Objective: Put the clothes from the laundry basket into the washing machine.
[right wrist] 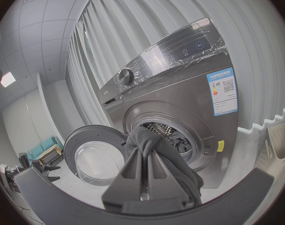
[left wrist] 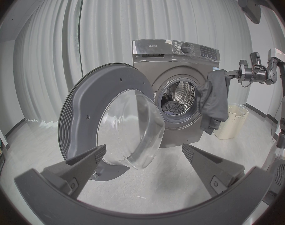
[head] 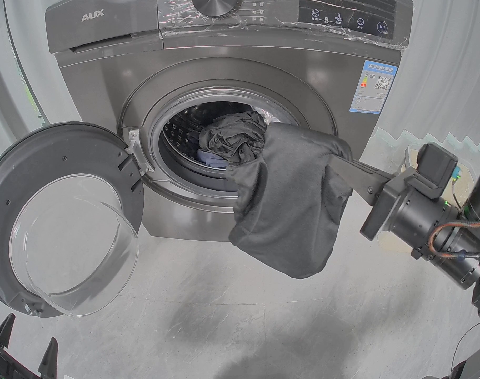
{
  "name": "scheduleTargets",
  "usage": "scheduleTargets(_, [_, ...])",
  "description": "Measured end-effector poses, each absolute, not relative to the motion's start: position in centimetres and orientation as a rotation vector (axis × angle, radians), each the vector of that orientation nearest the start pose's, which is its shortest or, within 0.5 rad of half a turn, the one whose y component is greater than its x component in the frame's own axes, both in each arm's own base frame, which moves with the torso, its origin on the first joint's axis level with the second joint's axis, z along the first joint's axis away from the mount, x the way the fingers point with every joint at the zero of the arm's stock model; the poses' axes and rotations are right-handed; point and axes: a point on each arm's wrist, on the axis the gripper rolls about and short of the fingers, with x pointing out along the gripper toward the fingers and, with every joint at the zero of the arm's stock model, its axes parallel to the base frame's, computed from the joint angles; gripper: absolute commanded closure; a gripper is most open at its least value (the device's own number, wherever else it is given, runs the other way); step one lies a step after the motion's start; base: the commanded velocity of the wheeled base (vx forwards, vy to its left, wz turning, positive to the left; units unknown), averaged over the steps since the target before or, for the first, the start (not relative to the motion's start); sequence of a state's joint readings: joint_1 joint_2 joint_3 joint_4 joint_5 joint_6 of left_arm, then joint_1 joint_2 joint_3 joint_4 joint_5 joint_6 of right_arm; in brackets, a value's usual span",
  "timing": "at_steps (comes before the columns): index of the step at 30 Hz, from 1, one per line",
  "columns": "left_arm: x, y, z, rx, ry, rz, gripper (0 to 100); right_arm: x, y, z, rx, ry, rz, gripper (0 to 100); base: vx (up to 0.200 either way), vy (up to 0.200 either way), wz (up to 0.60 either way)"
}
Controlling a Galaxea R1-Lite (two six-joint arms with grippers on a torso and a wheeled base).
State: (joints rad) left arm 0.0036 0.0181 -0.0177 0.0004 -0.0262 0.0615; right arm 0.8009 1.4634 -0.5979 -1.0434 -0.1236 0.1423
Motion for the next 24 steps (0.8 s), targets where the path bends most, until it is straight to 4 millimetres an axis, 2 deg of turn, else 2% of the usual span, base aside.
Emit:
scheduleTargets(14, [-2.3,-0.1,8.4,0.032,-0.019,-0.032,0,19.2,20.3,21.7,0.228,-0.095,0.693,100,0.0,0.0,0.0])
scheduleTargets(20, [-3.1,-0.3,11.9,0.025,-0.121,-0.103,0,19.8,21.1,22.0,0.241,-0.115,0.683,100,0.0,0.0,0.0])
scheduleTargets(24, [-2.2,-0.6,13.4,0.039,-0.074,-0.197,0,20.0,21.6,22.4,0.254,-0.137,0.685,100,0.0,0.0,0.0])
